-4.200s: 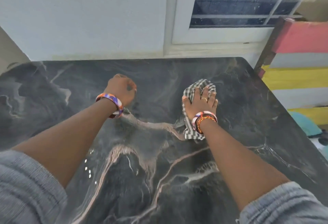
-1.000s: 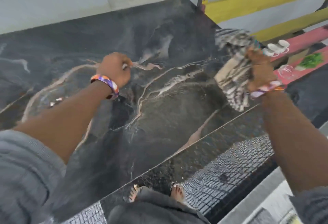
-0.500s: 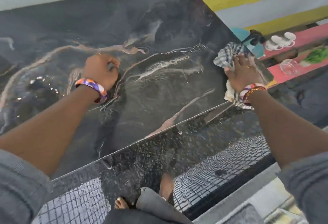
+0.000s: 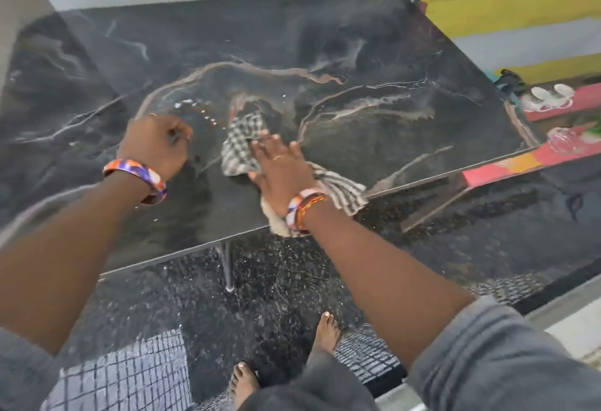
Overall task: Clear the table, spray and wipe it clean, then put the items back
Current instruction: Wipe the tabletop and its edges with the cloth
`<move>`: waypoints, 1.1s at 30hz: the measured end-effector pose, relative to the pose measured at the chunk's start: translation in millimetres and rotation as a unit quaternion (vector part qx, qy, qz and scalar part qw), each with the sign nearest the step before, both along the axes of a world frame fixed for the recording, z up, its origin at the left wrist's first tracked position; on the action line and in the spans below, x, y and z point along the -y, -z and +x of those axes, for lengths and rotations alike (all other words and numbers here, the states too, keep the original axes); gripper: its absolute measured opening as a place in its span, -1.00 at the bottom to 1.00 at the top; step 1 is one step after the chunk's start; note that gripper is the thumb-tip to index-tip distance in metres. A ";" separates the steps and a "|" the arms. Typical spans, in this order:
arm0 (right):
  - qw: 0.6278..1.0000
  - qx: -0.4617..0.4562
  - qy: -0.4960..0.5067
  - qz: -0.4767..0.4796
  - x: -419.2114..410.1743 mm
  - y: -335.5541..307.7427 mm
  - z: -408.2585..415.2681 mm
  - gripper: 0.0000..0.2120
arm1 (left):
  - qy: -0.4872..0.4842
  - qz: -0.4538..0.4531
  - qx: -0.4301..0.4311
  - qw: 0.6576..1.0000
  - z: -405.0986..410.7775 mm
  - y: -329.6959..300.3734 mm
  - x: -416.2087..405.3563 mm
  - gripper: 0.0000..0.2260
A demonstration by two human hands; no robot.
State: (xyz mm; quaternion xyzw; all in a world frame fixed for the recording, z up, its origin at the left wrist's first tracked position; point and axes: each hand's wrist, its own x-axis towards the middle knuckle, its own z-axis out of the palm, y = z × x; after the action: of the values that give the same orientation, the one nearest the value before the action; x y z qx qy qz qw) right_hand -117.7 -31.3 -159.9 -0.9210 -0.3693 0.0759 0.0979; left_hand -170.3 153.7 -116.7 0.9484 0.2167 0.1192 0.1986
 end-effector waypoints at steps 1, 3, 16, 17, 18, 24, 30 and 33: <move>0.999 -0.030 -0.025 0.019 -18.3 0.5 -15.3 -0.49 | -0.010 -0.002 -0.002 1.000 -14.2 -2.5 -8.3 -0.81; 0.977 -0.181 -0.014 0.113 -41.1 -9.4 -37.9 -0.54 | -0.032 -0.010 -0.017 0.999 -35.3 -7.0 -21.9 -0.81; 0.420 -0.389 0.332 0.749 79.1 -62.9 2.3 -0.56 | 0.077 -0.236 -0.043 0.968 -18.0 -20.0 -0.2 -0.84; 0.455 -0.336 0.371 0.736 92.5 -66.7 9.9 -0.59 | 0.088 -0.217 -0.048 0.971 -13.2 -20.6 5.6 -0.85; 0.518 -0.276 0.414 0.696 104.6 -71.5 16.4 -0.63 | 0.097 -0.190 -0.049 0.976 -7.7 -20.7 11.4 -0.84; 0.898 -0.161 0.408 0.043 131.6 -43.1 53.8 -0.29 | 0.133 -0.036 -0.064 0.988 20.7 -14.5 28.7 -0.80; 0.925 -0.039 0.370 -0.081 124.1 -0.1 103.1 -0.35 | 0.113 0.078 -0.080 0.987 43.1 -6.8 7.3 -0.75; 0.943 -0.028 0.323 -0.074 93.0 -1.0 141.3 -0.37 | 0.059 0.096 -0.049 0.992 45.4 -2.1 -5.6 -0.76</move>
State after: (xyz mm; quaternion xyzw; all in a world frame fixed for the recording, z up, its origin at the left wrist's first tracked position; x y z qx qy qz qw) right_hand 23.6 -124.3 -159.0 -0.9930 -0.0424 0.0935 0.0591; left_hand -125.0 159.3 -114.6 0.9789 0.1573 0.0804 0.1027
